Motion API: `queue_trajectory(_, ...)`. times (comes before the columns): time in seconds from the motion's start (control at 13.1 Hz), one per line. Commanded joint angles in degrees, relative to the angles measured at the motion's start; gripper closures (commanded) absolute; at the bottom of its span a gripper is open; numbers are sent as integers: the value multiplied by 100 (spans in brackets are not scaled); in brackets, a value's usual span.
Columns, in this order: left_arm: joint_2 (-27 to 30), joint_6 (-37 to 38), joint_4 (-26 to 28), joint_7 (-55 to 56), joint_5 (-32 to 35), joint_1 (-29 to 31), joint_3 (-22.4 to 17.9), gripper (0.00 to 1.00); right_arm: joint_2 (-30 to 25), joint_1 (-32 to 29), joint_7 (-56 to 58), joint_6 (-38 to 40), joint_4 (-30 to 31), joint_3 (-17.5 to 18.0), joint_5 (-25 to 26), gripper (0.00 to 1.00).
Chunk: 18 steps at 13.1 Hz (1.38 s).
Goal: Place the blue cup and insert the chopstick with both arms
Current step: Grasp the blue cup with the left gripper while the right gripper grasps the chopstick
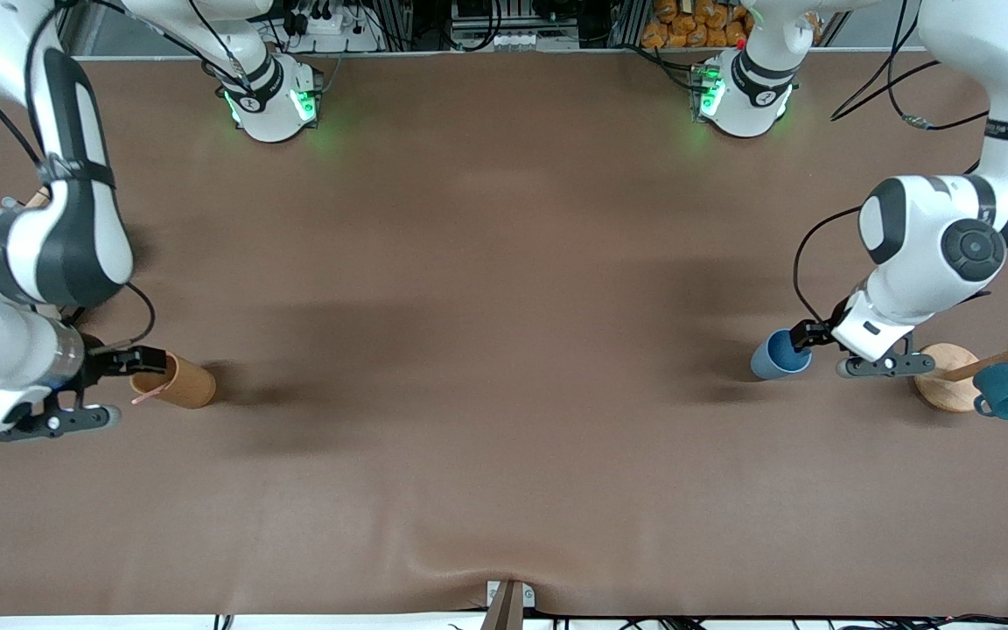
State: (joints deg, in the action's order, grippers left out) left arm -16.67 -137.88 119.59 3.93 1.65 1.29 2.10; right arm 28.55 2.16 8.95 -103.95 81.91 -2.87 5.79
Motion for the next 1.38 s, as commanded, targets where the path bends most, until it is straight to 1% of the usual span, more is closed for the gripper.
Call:
queue_trajectory(0.0,6,-81,91,-50,98,29,18,35,379,3,46,-256,-272,5,115,0)
queue_trajectory(0.15,-90,-116,91,-42,90,29,18,47,537,3,54,-284,-342,5,124,0)
queue_trajectory(0.23,-143,-177,91,-42,72,29,18,57,616,-5,54,-292,-386,5,124,0)
queue_trajectory(0.31,-187,-213,82,-24,72,29,18,75,652,-14,54,-293,-395,5,124,0)
queue_trajectory(0.38,-222,-213,47,-15,72,3,18,99,678,-14,54,-293,-395,5,124,0)
queue_trajectory(0.54,-240,-213,21,11,72,-49,18,100,696,-67,63,-284,-387,5,124,0)
queue_trajectory(0.61,-222,-204,-6,11,72,-84,27,100,713,-67,54,-284,-386,5,124,5)
queue_trajectory(0.69,-187,-178,-58,29,72,-128,36,100,705,-67,46,-275,-386,-3,124,24)
queue_trajectory(0.76,-170,-134,-163,11,72,-155,44,100,696,-76,37,-266,-386,5,115,40)
queue_trajectory(0.84,-143,-21,-208,11,72,-173,79,100,687,-76,37,-266,-386,5,98,46)
queue_trajectory(0.92,-135,128,-295,20,72,-173,271,100,679,-76,28,-249,-386,5,80,47)
queue_trajectory(1.07,-152,628,-593,238,63,-190,693,100,652,-111,45,-240,-386,-3,54,58)
queue_trajectory(1.15,-187,822,-769,509,63,-234,878,100,652,-128,54,-240,-386,-12,54,65)
queue_trajectory(1.22,-213,972,-936,930,63,-330,1045,100,661,-137,46,-240,-386,-4,62,69)
queue_trajectory(1.3,-231,1087,-1068,1378,63,-557,1107,100,670,-146,45,-249,-386,-12,97,69)
